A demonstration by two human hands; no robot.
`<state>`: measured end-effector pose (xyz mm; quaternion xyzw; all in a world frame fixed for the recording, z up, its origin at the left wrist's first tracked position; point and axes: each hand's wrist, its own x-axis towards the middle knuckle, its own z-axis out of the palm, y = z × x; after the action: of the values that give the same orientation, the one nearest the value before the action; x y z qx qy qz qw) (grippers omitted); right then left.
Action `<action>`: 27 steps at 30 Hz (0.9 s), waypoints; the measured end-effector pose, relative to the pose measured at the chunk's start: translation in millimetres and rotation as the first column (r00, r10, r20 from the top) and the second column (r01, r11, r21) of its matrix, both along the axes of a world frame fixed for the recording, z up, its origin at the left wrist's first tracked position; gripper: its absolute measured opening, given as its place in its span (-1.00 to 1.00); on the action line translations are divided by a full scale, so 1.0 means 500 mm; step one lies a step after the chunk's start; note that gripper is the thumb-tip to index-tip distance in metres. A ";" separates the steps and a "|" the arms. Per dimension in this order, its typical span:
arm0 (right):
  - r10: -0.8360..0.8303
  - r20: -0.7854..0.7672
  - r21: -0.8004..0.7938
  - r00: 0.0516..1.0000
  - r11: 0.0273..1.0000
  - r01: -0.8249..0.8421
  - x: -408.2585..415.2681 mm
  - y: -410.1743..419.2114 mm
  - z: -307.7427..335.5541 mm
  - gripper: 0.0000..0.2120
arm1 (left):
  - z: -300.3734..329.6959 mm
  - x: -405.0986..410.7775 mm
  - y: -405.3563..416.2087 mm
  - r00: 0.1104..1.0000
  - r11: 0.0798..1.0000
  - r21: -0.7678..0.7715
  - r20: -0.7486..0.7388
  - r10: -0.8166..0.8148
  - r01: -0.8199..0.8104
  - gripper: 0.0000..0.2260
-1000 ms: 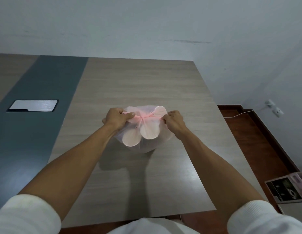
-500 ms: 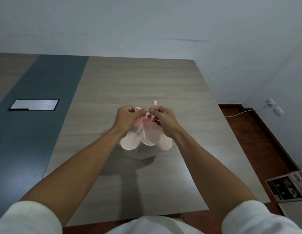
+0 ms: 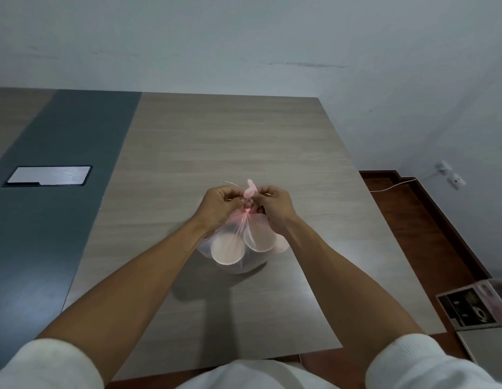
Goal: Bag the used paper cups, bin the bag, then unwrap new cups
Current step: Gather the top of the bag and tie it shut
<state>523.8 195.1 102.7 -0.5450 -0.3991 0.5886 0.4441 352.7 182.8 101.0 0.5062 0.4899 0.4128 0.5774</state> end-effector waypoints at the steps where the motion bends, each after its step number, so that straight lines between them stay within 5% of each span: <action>1: -0.004 -0.007 0.008 1.000 1.000 0.004 -0.003 -0.002 0.000 -0.88 | 0.003 0.000 0.000 0.999 0.999 0.000 -0.003 -0.034 0.034 -0.82; 5: -0.060 -0.033 -0.001 0.998 0.998 0.060 -0.010 -0.004 -0.005 -0.79 | 0.009 0.000 0.005 0.998 0.998 -0.038 0.015 -0.057 0.057 -0.74; 10: 0.033 -0.022 0.046 0.999 0.998 -0.032 -0.010 -0.008 -0.009 -0.73 | 0.002 -0.023 0.020 0.993 0.976 -0.219 0.112 0.021 0.005 -0.29; 14: 0.171 0.018 0.080 0.985 0.982 -0.172 -0.008 -0.013 0.006 -0.75 | 0.011 -0.031 0.022 0.971 0.965 -0.261 0.235 0.036 0.028 -0.58; 18: 0.201 -0.012 0.042 0.980 0.979 -0.200 -0.003 -0.010 0.018 -0.87 | 0.020 -0.034 0.019 0.987 0.975 -0.224 0.156 0.039 -0.003 -0.85; 22: 0.217 0.095 0.137 0.971 0.964 -0.229 -0.001 -0.009 0.012 -0.88 | 0.025 -0.027 0.021 0.995 0.986 -0.159 0.087 0.058 -0.044 -0.79; 27: 0.098 0.243 0.145 0.965 0.980 -0.136 -0.015 0.005 -0.006 -0.79 | 0.021 -0.028 0.016 0.982 0.995 0.046 -0.170 -0.083 0.092 -0.74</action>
<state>516.4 197.4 99.7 -0.5488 -0.5262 0.5113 0.4006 338.9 190.7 111.5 0.5755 0.5029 0.3559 0.5378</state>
